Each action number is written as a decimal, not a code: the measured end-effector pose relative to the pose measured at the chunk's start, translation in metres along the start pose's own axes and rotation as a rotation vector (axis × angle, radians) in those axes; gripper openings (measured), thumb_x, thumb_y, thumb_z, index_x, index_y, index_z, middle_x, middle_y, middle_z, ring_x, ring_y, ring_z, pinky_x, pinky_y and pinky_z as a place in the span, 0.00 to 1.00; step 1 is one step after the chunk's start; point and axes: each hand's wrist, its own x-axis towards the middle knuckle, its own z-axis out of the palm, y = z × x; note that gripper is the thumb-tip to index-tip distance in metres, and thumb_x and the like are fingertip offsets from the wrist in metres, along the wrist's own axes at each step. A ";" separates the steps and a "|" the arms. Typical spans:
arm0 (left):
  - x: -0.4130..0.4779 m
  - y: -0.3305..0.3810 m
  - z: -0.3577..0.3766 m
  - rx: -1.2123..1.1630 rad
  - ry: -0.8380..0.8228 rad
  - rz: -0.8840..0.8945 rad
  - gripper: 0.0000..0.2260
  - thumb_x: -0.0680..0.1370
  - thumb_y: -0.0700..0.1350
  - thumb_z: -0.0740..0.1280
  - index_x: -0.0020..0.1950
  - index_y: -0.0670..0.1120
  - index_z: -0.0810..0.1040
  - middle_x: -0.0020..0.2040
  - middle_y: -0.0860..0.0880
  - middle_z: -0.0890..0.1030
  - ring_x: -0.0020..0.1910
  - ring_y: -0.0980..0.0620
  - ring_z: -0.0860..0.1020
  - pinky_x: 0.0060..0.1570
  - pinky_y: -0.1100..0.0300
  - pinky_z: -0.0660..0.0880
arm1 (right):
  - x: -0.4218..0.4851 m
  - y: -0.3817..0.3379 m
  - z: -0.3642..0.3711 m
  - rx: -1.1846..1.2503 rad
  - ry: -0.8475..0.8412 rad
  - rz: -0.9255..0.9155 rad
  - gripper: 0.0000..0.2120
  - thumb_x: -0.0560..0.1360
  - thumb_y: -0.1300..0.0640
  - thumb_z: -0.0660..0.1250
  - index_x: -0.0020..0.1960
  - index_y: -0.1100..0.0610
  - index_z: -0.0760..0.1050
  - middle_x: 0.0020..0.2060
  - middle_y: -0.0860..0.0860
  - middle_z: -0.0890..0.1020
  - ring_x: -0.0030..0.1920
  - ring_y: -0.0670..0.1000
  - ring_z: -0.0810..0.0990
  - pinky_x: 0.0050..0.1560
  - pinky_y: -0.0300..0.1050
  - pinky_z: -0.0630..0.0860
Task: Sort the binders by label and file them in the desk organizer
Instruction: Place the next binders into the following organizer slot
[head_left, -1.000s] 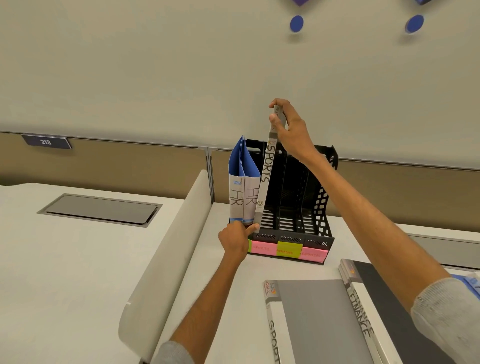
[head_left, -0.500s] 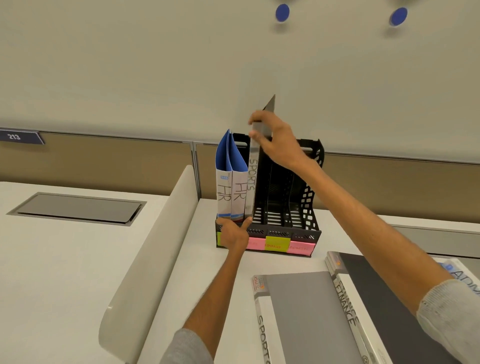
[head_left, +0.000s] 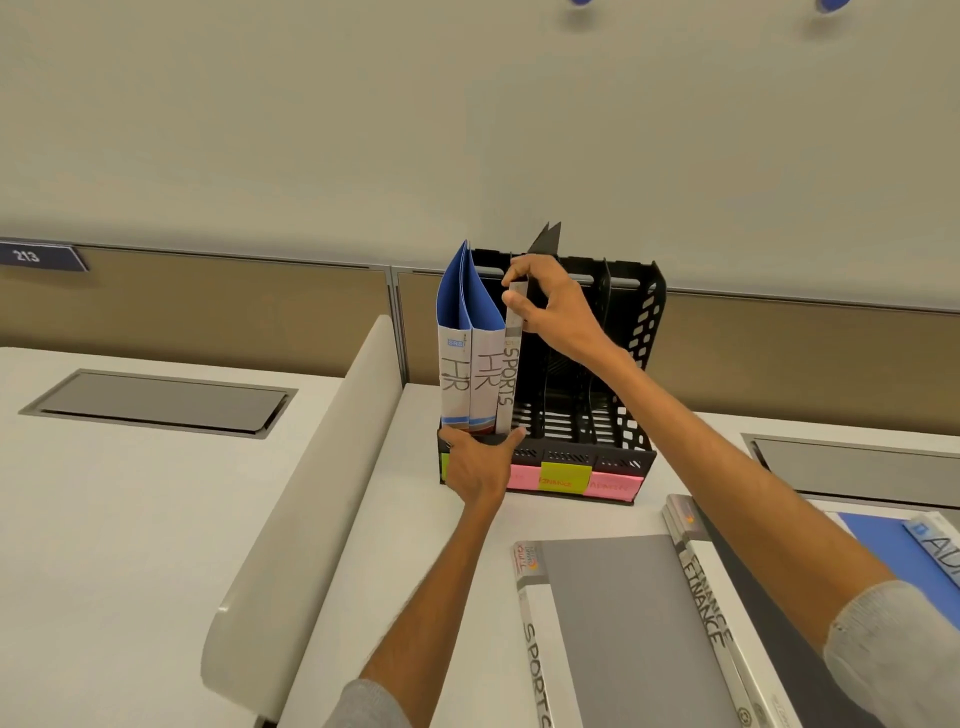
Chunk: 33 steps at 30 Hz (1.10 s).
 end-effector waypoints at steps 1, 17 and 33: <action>-0.001 0.002 0.003 -0.008 0.015 -0.015 0.41 0.64 0.64 0.77 0.63 0.44 0.60 0.62 0.44 0.78 0.56 0.42 0.80 0.51 0.50 0.78 | 0.000 -0.002 -0.001 0.007 0.008 0.006 0.09 0.78 0.61 0.66 0.58 0.61 0.75 0.59 0.54 0.74 0.62 0.52 0.74 0.63 0.54 0.76; -0.006 0.007 0.013 0.009 0.042 -0.047 0.36 0.73 0.59 0.72 0.68 0.45 0.56 0.62 0.43 0.76 0.53 0.42 0.80 0.50 0.50 0.79 | -0.015 -0.006 0.005 0.076 -0.005 -0.002 0.02 0.76 0.64 0.65 0.48 0.60 0.74 0.57 0.53 0.75 0.61 0.49 0.74 0.63 0.44 0.71; -0.020 -0.004 -0.016 0.032 -0.150 0.047 0.34 0.69 0.62 0.74 0.61 0.45 0.61 0.58 0.45 0.79 0.57 0.43 0.79 0.52 0.52 0.76 | -0.041 0.001 0.008 0.092 -0.030 0.094 0.25 0.80 0.59 0.62 0.75 0.48 0.62 0.75 0.52 0.62 0.73 0.53 0.67 0.71 0.56 0.69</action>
